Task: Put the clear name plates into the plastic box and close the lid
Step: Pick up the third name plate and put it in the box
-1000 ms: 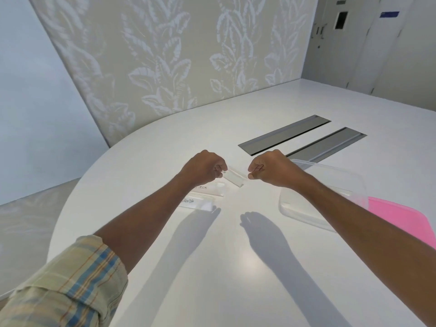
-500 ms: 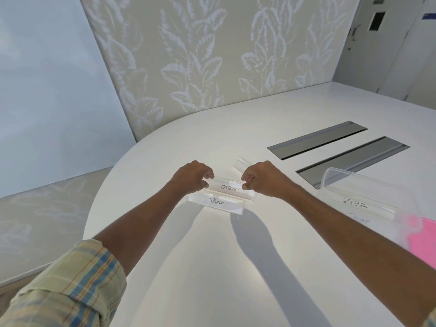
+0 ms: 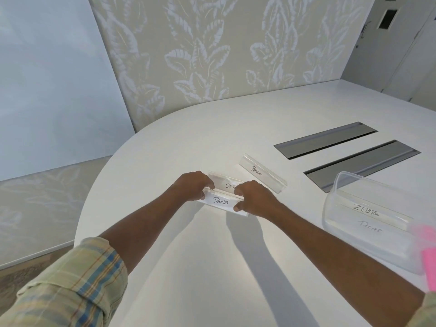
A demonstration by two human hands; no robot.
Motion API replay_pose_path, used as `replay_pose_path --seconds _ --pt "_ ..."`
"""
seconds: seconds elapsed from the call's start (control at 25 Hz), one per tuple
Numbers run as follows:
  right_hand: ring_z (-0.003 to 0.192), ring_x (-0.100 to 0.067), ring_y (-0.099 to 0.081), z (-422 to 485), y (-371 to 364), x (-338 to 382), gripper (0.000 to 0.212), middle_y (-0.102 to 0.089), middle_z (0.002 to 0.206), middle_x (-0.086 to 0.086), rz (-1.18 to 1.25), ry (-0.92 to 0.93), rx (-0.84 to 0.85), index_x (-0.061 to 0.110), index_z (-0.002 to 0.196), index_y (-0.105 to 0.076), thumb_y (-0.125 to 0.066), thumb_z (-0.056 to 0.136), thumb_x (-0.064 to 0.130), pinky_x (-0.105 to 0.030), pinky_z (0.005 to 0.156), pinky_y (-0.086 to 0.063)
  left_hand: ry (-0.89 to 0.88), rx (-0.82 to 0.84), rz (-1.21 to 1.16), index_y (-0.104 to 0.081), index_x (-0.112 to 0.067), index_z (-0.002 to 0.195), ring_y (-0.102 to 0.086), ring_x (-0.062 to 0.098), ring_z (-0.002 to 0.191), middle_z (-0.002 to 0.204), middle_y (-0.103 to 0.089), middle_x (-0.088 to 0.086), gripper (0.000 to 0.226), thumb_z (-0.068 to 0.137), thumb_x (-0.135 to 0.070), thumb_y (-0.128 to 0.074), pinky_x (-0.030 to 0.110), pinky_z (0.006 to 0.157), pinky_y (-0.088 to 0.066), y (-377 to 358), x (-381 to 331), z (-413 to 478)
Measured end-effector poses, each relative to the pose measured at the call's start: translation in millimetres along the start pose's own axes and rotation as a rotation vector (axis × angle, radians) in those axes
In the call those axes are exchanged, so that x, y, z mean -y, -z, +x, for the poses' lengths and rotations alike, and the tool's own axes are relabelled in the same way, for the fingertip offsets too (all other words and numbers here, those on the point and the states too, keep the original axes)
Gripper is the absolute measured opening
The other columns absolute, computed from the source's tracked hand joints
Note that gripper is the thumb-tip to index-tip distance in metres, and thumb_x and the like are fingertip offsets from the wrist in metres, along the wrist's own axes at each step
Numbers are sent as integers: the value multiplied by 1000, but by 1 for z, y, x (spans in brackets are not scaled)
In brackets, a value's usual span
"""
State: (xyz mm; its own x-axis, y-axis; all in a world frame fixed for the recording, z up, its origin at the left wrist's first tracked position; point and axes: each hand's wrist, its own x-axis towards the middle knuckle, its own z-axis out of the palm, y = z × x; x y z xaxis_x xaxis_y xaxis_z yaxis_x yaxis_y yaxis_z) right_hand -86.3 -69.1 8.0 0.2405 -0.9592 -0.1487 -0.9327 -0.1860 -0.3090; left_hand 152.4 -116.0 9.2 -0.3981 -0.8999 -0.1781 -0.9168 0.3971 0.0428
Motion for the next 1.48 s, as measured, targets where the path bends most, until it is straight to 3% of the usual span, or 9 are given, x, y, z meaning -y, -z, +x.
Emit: replay_pose_path --seconds 0.12,0.32,0.44,0.6,0.76,1.0,1.16,1.4,1.48 --pt "107 -30 -68 2 -11 -3 46 -70 116 -1 -13 -25 -17 19 119 -70 -87 78 31 -34 77 -49 -15 -16 -5 -63 -37 139 -55 18 133 140 -64 -5 52 92 -17 -71 33 96 -44 -5 2 2" --pt "102 -30 -69 5 -16 -5 43 -72 115 -2 -22 -23 -46 16 119 -71 -85 79 23 -31 71 -42 -22 -48 -30 -65 -35 138 -56 18 132 138 -66 -5 52 90 -13 -70 29 92 -40 -9 4 4" --pt "103 -30 -69 5 -16 -6 42 -72 116 -3 -15 -17 -56 16 119 -72 -85 79 20 -33 73 -48 -24 -55 -30 -67 -33 136 -56 18 131 136 -67 -6 52 89 -11 -69 31 94 -42 -9 3 3" --pt "106 -30 -70 1 -8 -10 43 -73 119 -3 -6 -12 -62 15 120 -73 -85 79 19 -34 78 -53 -40 -58 -45 -69 -32 132 -59 20 126 126 -72 -6 53 86 -6 -66 28 85 -38 -4 -1 0" --pt "108 -27 -69 -6 7 -16 47 -73 120 -1 6 -7 -76 18 123 -73 -86 79 21 -30 74 -46 -51 -74 -58 -71 -33 128 -64 20 117 117 -75 -5 53 83 -6 -66 28 81 -40 11 -11 -4" --pt "89 -17 -61 -30 41 -35 40 -69 102 4 51 -21 -92 20 114 -75 -88 77 21 -27 69 -42 -108 -137 -60 -72 -33 126 -64 16 114 107 -79 -12 55 82 -2 -64 25 75 -36 41 -39 -12" --pt "93 -22 -68 -51 69 -52 38 -74 105 -1 70 -30 -132 19 113 -77 -88 76 16 -32 75 -55 -154 -164 -79 -74 -32 121 -67 13 107 96 -81 -14 54 80 1 -61 23 64 -34 64 -66 -14" --pt "93 -20 -73 -83 117 -90 35 -79 98 -1 91 -46 -202 16 106 -81 -91 72 12 -37 82 -60 -206 -217 -87 -75 -30 121 -71 18 104 97 -82 -11 55 80 3 -61 29 74 -48 100 -120 -5" --pt "88 -18 -72 -95 131 -105 35 -79 95 1 99 -63 -234 17 104 -81 -92 71 10 -35 80 -60 -242 -249 -78 -76 -28 121 -70 18 104 98 -81 -10 55 79 4 -60 29 72 -47 109 -141 -1"
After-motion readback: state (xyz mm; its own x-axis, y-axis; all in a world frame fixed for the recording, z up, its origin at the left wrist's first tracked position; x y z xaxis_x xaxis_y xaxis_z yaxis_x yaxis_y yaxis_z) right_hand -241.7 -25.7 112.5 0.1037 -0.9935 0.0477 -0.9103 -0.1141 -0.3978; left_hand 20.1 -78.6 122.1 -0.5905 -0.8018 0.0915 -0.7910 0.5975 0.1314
